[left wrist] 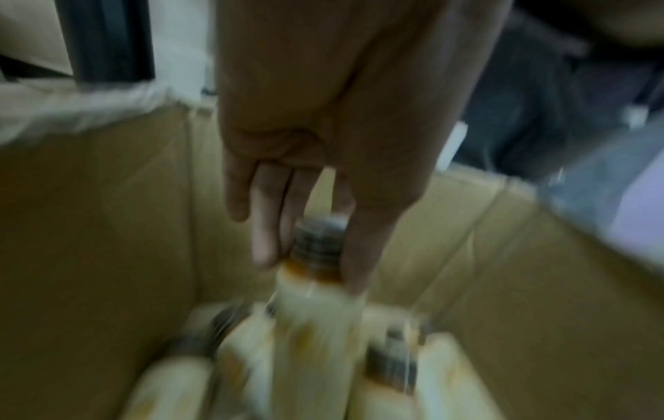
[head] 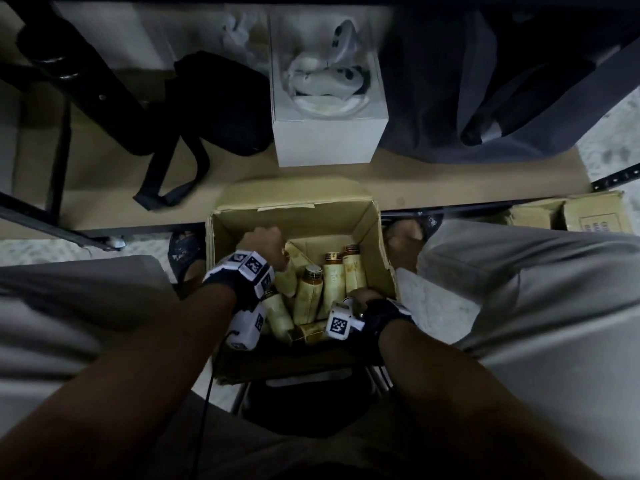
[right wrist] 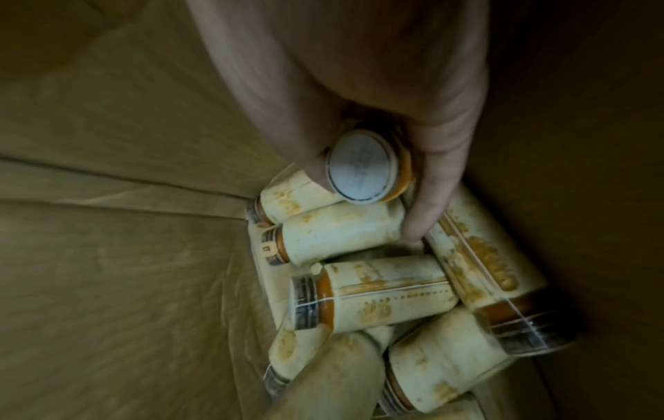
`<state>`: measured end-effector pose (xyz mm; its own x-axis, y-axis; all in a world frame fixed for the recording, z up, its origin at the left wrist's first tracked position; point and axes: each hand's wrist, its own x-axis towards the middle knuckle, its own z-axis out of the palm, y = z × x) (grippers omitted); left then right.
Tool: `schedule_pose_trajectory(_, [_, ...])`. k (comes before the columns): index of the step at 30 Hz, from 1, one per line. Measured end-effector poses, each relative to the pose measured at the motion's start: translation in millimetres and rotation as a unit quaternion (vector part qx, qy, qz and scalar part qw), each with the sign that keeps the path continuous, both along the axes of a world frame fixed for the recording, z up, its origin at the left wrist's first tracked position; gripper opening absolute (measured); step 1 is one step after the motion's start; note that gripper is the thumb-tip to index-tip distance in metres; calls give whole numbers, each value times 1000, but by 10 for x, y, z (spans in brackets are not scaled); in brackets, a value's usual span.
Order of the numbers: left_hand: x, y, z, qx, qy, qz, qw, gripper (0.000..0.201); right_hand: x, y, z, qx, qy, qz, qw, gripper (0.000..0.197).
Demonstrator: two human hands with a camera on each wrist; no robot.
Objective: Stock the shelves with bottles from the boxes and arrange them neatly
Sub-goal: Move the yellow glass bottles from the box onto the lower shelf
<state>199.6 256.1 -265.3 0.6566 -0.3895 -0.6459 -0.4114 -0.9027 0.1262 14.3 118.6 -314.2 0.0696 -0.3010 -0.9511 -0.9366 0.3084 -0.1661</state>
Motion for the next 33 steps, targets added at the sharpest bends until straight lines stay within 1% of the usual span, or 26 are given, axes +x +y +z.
schedule_pose_trajectory(1, [-40,2,-88,-10,2,15,1000,55,-32,6,-11,-15,-29,63,998,49])
schedule_pose_trajectory(2, [-75,4,-131,-19,7,27,999,53,-24,12,-23,-24,-28,95,995,47])
schedule_pose_trajectory(3, [-92,-22,-159,-37,8,40,998,48,6,34,5,-26,-37,78,996,40])
schedule_pose_trajectory(4, [-105,-52,-159,-51,13,63,997,42,34,39,67,-13,-38,49,998,25])
schedule_pose_trajectory(5, [-118,-77,-198,-71,11,73,995,36,113,25,123,22,-39,-15,999,7])
schedule_pose_trajectory(6, [-158,-88,-218,-94,17,85,992,34,116,38,154,41,-59,-92,993,10])
schedule_pose_trajectory(7, [-209,-89,-270,-125,21,101,987,35,100,61,169,26,-73,-113,991,18])
schedule_pose_trajectory(8, [-256,-84,-311,-153,31,122,980,39,106,58,168,43,-82,-130,987,20])
schedule_pose_trajectory(9, [-283,-79,-356,-179,34,142,973,42,107,47,190,45,-86,-137,986,18])
schedule_pose_trajectory(12, [-235,-94,-389,-212,60,202,954,48,261,17,299,67,-98,-112,987,10])
schedule_pose_trajectory(13, [-207,-94,-381,-222,71,217,948,52,334,-8,339,67,-90,-104,988,10])
schedule_pose_trajectory(14, [-182,-84,-371,-227,84,229,943,57,408,-43,360,66,-87,-83,991,17])
schedule_pose_trajectory(16, [-155,-48,-380,-230,94,237,939,63,513,-114,377,40,-98,-30,994,37])
schedule_pose_trajectory(17, [-153,-25,-402,-227,94,236,940,63,540,-146,384,24,-99,-3,995,35])
schedule_pose_trajectory(18, [-156,-9,-405,-224,92,237,941,64,545,-167,404,5,-85,12,996,27])
schedule_pose_trajectory(19, [-157,1,-421,-226,90,241,940,64,545,-173,409,-12,-73,18,997,25])
schedule_pose_trajectory(21, [-167,-2,-444,-234,82,250,936,65,541,-181,365,-59,-69,57,994,38])
schedule_pose_trajectory(22, [-174,-5,-448,-237,78,255,934,66,540,-165,353,-88,-71,99,989,44])
schedule_pose_trajectory(24, [-178,-1,-462,-237,79,267,931,67,539,-92,325,-154,-69,173,970,42])
schedule_pose_trajectory(25, [-174,5,-471,-235,81,271,930,66,539,-38,305,-200,-64,192,959,42])
schedule_pose_trajectory(26, [-171,15,-477,-232,83,275,930,65,545,21,292,-244,-60,199,947,48])
schedule_pose_trajectory(27, [-163,27,-488,-231,86,279,928,65,560,80,268,-274,-59,196,940,58])
schedule_pose_trajectory(28, [-155,37,-501,-233,89,286,925,65,572,131,246,-291,-61,179,938,67])
schedule_pose_trajectory(29, [-150,45,-518,-237,92,293,922,65,583,174,216,-302,-69,159,937,73])
schedule_pose_trajectory(30, [-147,49,-538,-239,96,300,919,65,592,205,190,-309,-79,140,937,73])
schedule_pose_trajectory(33, [-144,31,-608,-246,117,299,915,69,630,210,108,-339,-120,100,928,64])
